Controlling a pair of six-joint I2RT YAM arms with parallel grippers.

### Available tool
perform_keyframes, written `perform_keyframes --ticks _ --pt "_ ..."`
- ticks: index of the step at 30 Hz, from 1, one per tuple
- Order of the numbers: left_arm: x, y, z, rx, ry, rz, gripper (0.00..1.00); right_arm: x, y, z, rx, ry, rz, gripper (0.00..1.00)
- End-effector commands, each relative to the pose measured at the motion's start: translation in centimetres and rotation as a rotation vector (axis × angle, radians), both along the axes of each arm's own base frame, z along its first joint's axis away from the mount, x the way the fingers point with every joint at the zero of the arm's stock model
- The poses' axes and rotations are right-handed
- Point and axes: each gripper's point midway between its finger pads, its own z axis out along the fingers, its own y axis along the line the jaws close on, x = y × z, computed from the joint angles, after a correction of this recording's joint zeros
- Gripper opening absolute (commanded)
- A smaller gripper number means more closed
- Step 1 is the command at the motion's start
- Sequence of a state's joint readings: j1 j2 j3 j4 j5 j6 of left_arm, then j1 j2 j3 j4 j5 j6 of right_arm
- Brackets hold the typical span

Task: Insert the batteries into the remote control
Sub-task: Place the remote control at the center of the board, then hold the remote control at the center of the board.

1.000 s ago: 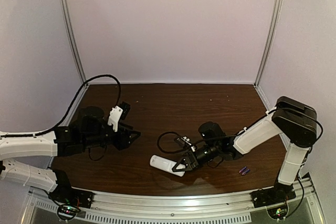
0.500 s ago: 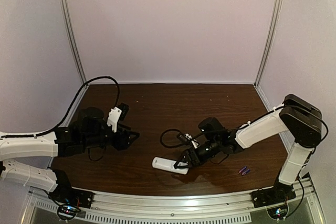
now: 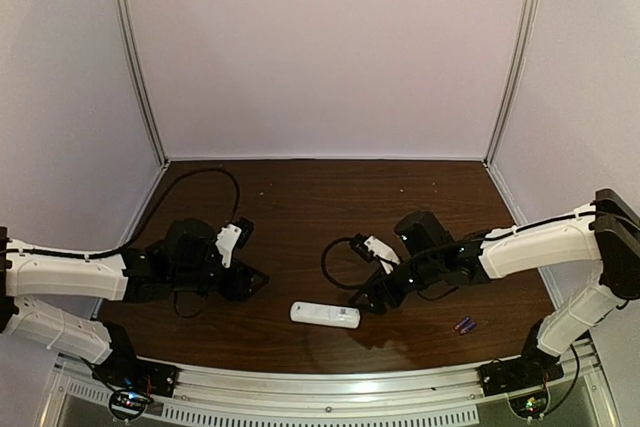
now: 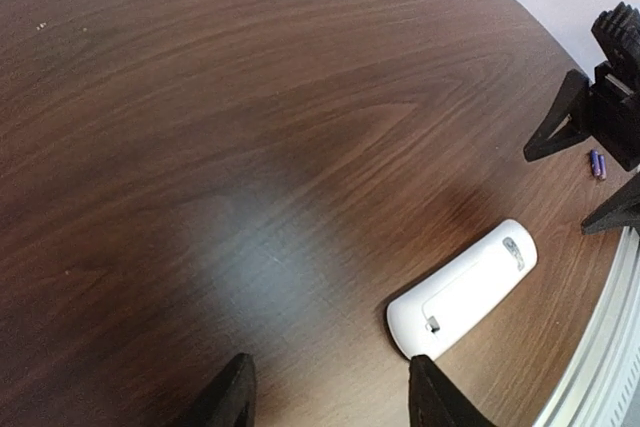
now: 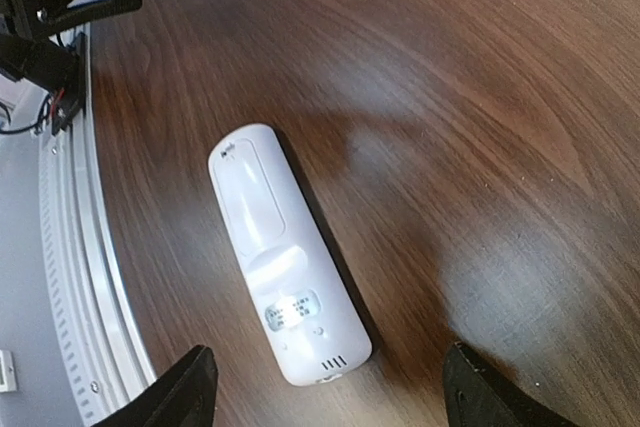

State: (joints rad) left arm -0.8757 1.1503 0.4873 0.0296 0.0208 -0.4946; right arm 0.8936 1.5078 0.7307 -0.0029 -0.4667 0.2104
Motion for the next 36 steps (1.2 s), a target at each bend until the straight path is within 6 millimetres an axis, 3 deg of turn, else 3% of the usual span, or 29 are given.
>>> perform_keyframes --ticks 1,9,22,36 --pt "-0.4 -0.8 -0.6 -0.066 0.056 -0.012 0.52 -0.7 -0.9 -2.3 -0.105 -0.085 0.065 0.78" --pt "-0.8 -1.5 -2.3 -0.076 0.116 -0.018 0.5 -0.9 0.0 -4.1 -0.159 -0.141 0.128 0.77" --pt "-0.3 -2.8 -4.0 -0.051 0.172 0.002 0.42 -3.0 1.6 -6.0 -0.182 -0.156 0.239 0.76" --pt "-0.6 -6.0 -5.0 -0.026 0.18 -0.038 0.35 -4.3 2.2 -7.1 -0.238 -0.14 0.259 0.58"
